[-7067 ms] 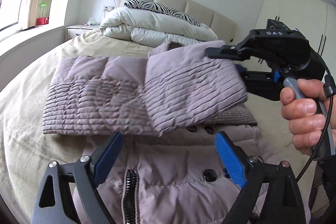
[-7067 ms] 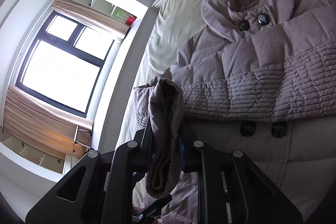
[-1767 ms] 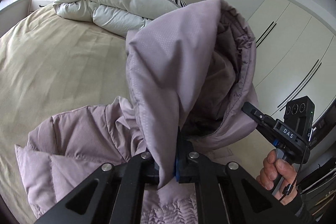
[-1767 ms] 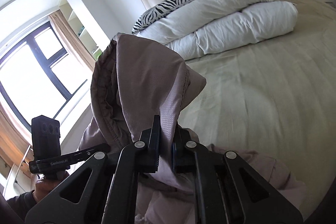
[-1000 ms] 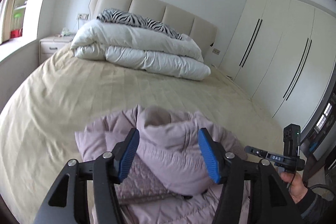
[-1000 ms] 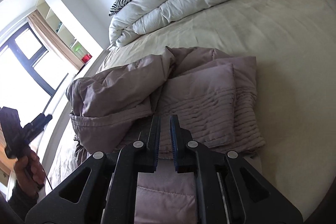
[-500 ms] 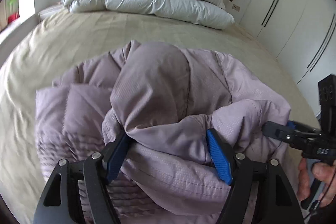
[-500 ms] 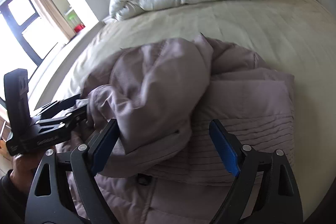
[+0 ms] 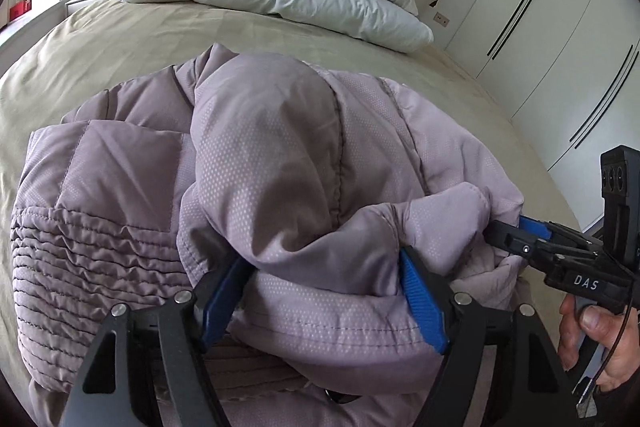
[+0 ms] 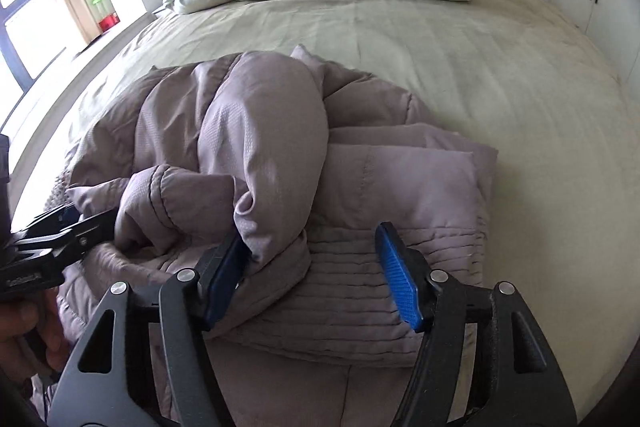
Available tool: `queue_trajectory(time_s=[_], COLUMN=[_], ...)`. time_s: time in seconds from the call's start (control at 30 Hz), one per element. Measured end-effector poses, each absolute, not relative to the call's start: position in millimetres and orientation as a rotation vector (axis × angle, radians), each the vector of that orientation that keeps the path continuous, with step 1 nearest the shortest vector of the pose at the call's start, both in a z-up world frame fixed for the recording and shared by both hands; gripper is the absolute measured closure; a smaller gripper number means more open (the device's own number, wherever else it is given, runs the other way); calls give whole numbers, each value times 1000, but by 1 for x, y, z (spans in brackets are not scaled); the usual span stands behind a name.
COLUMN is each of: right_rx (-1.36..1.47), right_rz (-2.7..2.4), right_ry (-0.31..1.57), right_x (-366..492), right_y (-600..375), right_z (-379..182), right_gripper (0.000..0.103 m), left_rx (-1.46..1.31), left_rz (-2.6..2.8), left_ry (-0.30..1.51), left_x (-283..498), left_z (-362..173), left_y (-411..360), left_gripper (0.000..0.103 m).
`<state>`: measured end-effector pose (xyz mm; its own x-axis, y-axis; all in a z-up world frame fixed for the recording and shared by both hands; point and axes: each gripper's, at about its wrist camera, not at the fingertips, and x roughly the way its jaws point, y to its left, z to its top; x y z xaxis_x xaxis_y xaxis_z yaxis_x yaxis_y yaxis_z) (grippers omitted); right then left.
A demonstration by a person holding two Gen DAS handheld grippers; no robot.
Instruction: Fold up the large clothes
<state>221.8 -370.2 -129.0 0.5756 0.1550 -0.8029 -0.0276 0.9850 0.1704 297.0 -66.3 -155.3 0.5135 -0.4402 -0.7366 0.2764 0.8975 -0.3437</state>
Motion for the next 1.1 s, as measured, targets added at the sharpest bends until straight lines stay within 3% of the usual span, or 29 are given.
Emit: queue_trajectory(time_s=[0.3, 0.37, 0.5, 0.6, 0.73, 0.93, 1.1], right_rx=[331, 292, 102, -21, 2, -1, 67], right_rz=[160, 203, 221, 191, 218, 215, 219], right_ry=[652, 661, 798, 922, 907, 909, 804], right_x=[202, 214, 245, 260, 260, 257, 255], right_y=[-389, -373, -326, -311, -317, -320, -326], right_z=[-50, -48, -83, -134, -154, -130, -93], right_gripper=[39, 54, 70, 71, 71, 70, 70], left_rx=[-136, -177, -190, -198, -214, -140, -28], left_rz=[-394, -408, -403, -417, -407, -370, -312], left_ry=[860, 912, 911, 906, 876, 756, 846], left_x=[283, 290, 295, 293, 282, 295, 341], left_z=[-135, -149, -161, -157, -135, -84, -105], left_y=[-50, -49, -51, -50, -44, -44, -62], left_gripper=[23, 22, 20, 20, 21, 21, 22])
